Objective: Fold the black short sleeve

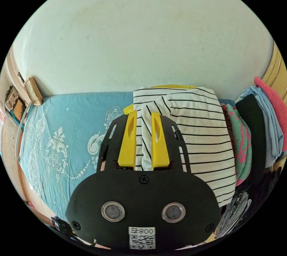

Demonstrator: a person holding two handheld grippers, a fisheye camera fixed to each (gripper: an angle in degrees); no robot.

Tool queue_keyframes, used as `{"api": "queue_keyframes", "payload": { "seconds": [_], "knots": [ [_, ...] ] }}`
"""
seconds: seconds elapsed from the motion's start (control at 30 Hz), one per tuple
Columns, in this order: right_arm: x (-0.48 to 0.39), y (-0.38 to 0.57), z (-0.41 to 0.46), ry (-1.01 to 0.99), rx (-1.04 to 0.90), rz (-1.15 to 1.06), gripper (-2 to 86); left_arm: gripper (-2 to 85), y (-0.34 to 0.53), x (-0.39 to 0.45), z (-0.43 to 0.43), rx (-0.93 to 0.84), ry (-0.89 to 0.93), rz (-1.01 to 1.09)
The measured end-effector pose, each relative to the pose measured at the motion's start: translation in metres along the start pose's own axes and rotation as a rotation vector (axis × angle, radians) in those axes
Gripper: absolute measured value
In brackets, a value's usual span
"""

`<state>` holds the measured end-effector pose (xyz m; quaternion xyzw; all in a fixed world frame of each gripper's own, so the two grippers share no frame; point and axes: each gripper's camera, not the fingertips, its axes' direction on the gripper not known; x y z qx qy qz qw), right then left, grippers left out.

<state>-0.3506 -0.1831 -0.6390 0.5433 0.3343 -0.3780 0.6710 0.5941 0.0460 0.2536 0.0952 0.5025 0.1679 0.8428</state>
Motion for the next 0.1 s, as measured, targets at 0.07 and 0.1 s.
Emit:
{"api": "queue_keyframes", "payload": {
  "seconds": [0.07,0.1],
  "knots": [
    [-0.002,-0.024,0.028,0.051,-0.069,0.003,7.7,0.1,0.006,-0.017,-0.015,0.002,0.008,-0.026],
    [-0.002,-0.029,0.034,0.064,-0.080,0.006,7.4,0.1,0.008,-0.020,-0.019,0.003,0.009,-0.031]
  ]
}}
